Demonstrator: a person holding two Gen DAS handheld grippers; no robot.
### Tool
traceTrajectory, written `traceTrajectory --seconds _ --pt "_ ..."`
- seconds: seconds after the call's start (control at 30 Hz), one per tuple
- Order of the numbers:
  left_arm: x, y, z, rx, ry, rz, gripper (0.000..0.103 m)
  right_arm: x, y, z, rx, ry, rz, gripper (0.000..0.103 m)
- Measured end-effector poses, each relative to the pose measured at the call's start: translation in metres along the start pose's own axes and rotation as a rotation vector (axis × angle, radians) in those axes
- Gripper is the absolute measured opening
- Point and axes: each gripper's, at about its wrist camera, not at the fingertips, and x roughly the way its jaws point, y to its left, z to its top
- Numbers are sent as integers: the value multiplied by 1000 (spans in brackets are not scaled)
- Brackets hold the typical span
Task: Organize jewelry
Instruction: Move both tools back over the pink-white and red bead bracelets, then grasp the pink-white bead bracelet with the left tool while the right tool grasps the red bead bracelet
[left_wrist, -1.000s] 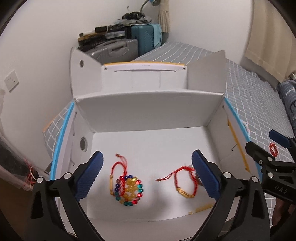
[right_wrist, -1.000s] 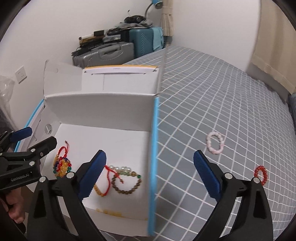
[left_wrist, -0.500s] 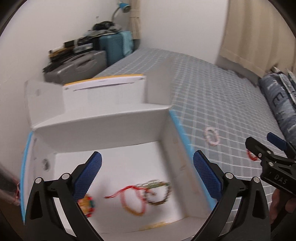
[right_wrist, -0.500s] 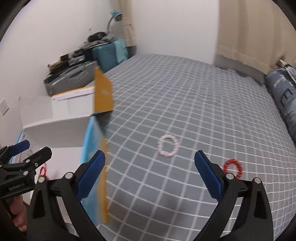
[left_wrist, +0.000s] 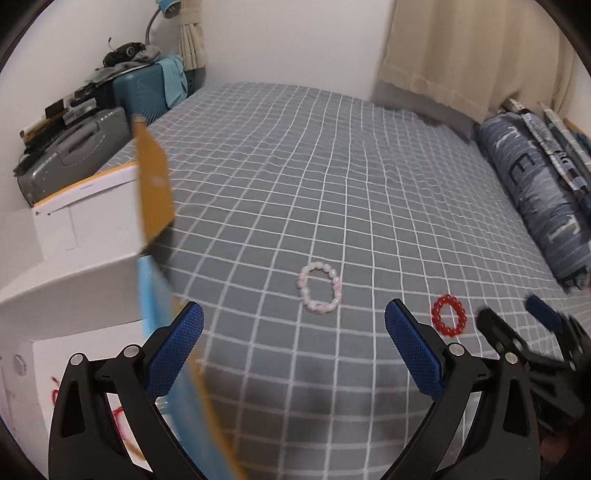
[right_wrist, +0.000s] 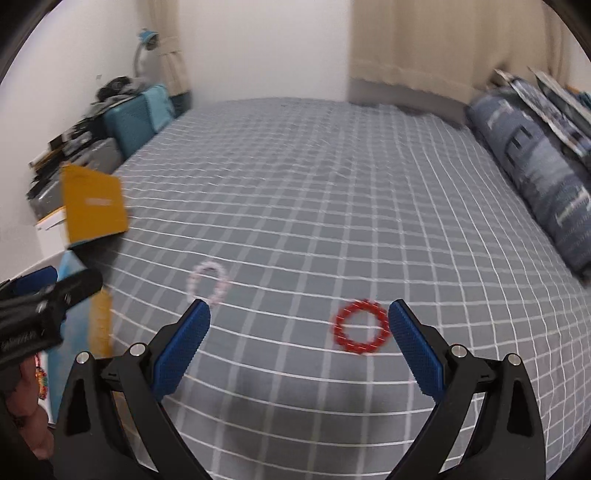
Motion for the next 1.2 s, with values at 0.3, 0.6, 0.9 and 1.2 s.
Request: traceTrajectory --seconds 0.3,0.6,0.9,1.2 --pt "90 -45 12 -11 92 34 97 39 -62 -14 59 64 -53 93" --pt "165 -49 13 -2 204 143 97 92 -93 -23 88 145 -65 93" --pt "192 -41 -6 -37 244 163 97 122 -103 -35 128 209 -38 83" --pt "190 -47 -8 -42 235 154 81 141 -104 -46 142 267 -13 48"
